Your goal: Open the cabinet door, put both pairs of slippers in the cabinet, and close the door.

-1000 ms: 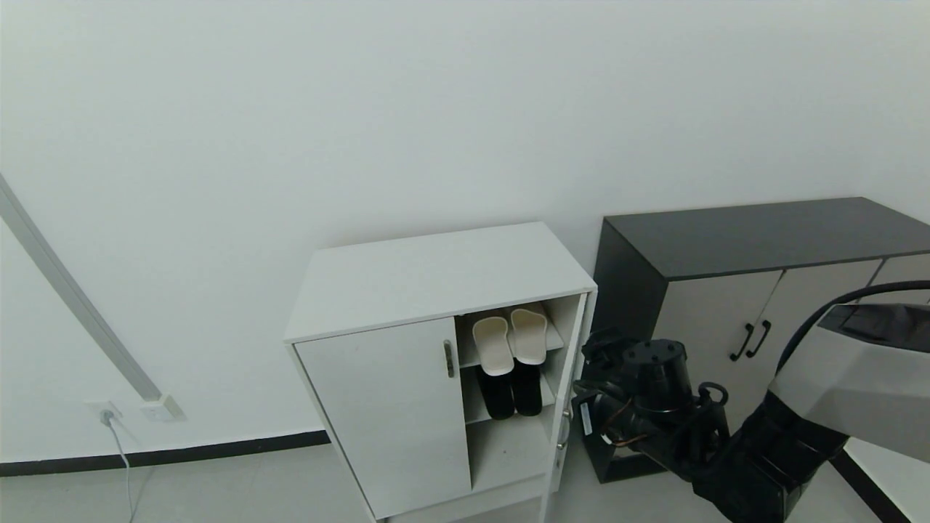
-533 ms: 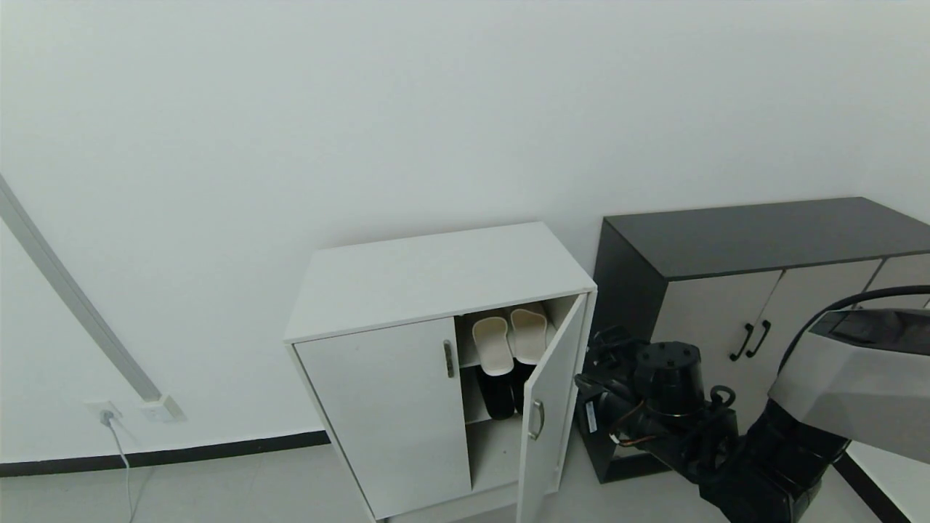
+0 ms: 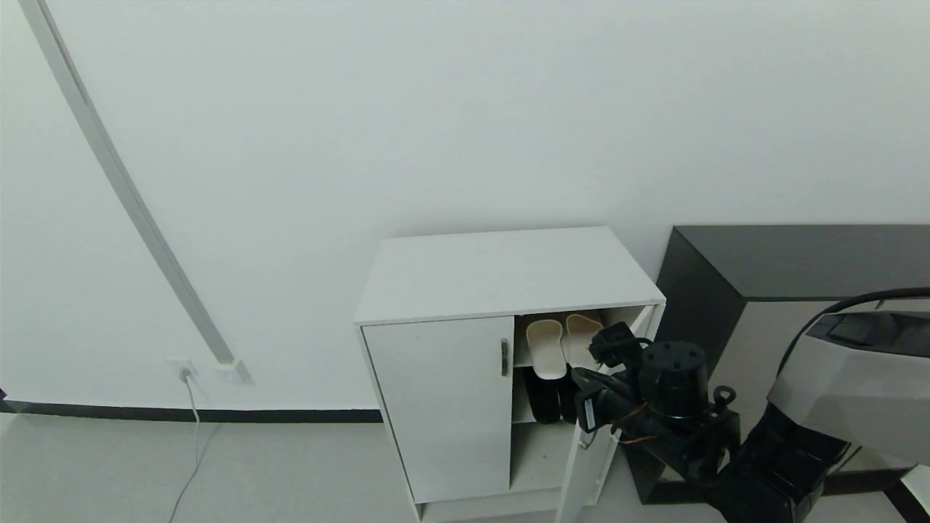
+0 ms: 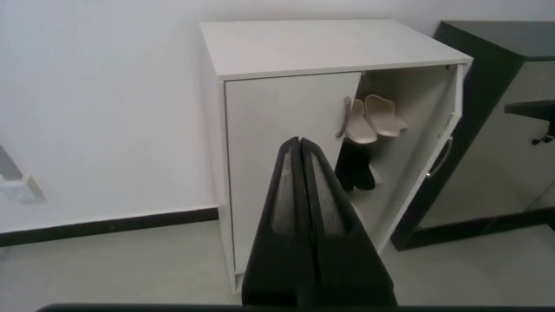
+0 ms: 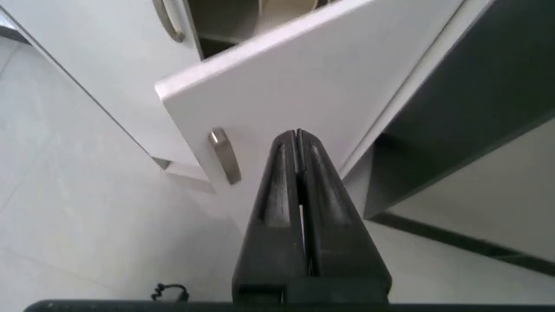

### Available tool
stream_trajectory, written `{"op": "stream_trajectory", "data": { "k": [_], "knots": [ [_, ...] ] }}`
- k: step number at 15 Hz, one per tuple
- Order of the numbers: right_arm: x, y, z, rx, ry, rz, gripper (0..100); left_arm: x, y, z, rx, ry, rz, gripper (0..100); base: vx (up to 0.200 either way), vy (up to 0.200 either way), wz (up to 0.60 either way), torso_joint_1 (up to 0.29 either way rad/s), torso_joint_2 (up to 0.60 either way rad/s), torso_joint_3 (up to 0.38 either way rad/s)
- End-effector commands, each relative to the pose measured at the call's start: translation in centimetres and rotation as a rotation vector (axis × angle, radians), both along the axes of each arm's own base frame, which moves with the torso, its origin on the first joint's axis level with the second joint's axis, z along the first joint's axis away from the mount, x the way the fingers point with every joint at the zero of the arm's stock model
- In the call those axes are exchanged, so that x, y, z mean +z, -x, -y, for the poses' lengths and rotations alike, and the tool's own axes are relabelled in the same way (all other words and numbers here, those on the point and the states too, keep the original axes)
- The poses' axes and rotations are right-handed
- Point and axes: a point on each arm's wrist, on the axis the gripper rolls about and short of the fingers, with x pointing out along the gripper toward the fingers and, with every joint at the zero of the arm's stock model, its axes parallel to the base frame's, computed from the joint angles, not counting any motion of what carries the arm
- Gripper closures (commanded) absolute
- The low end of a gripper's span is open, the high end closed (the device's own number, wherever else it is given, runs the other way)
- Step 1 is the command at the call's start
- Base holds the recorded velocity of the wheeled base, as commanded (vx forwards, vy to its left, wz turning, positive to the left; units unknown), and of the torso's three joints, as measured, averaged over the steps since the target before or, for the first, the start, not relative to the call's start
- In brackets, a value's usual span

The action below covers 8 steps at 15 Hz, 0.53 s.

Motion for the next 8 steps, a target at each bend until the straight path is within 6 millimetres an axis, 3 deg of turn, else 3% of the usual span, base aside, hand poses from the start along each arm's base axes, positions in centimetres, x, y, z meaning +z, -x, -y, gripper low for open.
{"op": "stream_trajectory", "data": {
  "k": [1, 6, 8],
  "knots": [
    [1.0, 0.1, 0.7, -0.014, 0.012, 0.031, 100, 0.0, 0.0, 0.0, 0.000, 0.000, 0.002, 100, 0.000, 0.000, 0.00, 0.000, 0.00, 0.000],
    [4.1, 2.4, 2.4, -0.016, -0.005, 0.073, 100, 0.0, 0.0, 0.0, -0.001, 0.002, 0.000, 100, 0.000, 0.000, 0.00, 0.000, 0.00, 0.000],
    [4.2, 3.8, 3.7, -0.022, 0.022, 0.048, 100, 0.0, 0.0, 0.0, -0.001, 0.003, 0.000, 100, 0.200, 0.000, 0.00, 0.002, 0.00, 0.002]
  ]
}}
